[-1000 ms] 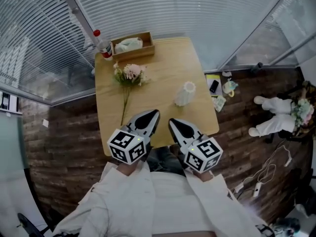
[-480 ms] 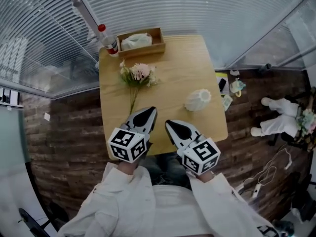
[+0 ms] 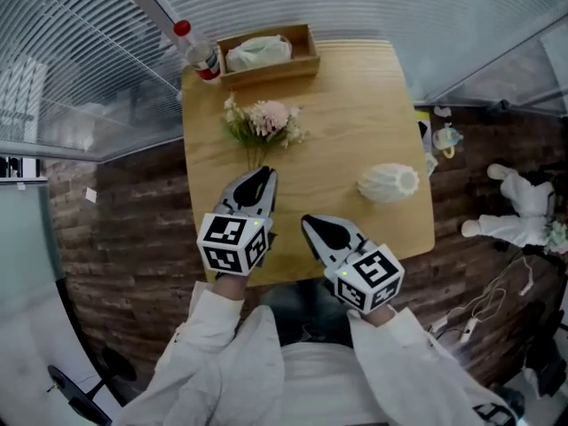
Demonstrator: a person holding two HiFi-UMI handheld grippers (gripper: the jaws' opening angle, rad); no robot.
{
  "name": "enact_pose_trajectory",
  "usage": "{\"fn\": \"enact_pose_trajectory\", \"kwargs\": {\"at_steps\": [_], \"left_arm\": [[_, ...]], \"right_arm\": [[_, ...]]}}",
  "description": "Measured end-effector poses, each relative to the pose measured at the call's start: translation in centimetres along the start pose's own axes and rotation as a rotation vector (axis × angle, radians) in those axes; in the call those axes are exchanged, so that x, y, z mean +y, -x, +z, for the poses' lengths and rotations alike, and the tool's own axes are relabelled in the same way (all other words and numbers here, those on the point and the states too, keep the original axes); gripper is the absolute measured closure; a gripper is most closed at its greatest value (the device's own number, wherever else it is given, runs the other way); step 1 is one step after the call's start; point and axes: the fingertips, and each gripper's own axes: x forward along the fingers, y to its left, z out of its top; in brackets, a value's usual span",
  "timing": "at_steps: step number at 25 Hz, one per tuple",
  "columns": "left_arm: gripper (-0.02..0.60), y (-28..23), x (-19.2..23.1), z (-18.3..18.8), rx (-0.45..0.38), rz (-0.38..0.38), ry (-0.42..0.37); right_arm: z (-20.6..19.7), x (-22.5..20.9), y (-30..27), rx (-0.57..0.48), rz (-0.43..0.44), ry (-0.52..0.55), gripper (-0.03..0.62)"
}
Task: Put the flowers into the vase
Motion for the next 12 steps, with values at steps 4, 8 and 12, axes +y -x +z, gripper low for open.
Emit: {"fn": "enact_pose_trajectory", "kwargs": {"at_steps": [4, 8, 12], "left_arm": [[0.499, -1.0, 1.9, -0.5, 0.025, 0.043, -0.017], [0.448, -2.1, 3.3, -1.0, 0.059, 0.078, -0.028], [0.419, -2.9, 4.4, -1.5, 0.095, 0.101, -0.038]], "right_arm": [[-0.4, -0.6, -0.8, 0.011, -0.002, -0.029, 0.58], [-0.7, -1.5, -1.4, 0.023, -0.012, -0.053, 0.58], [0.1, -2.4, -2.2, -0.003, -0.045, -0.057, 0.58]]}}
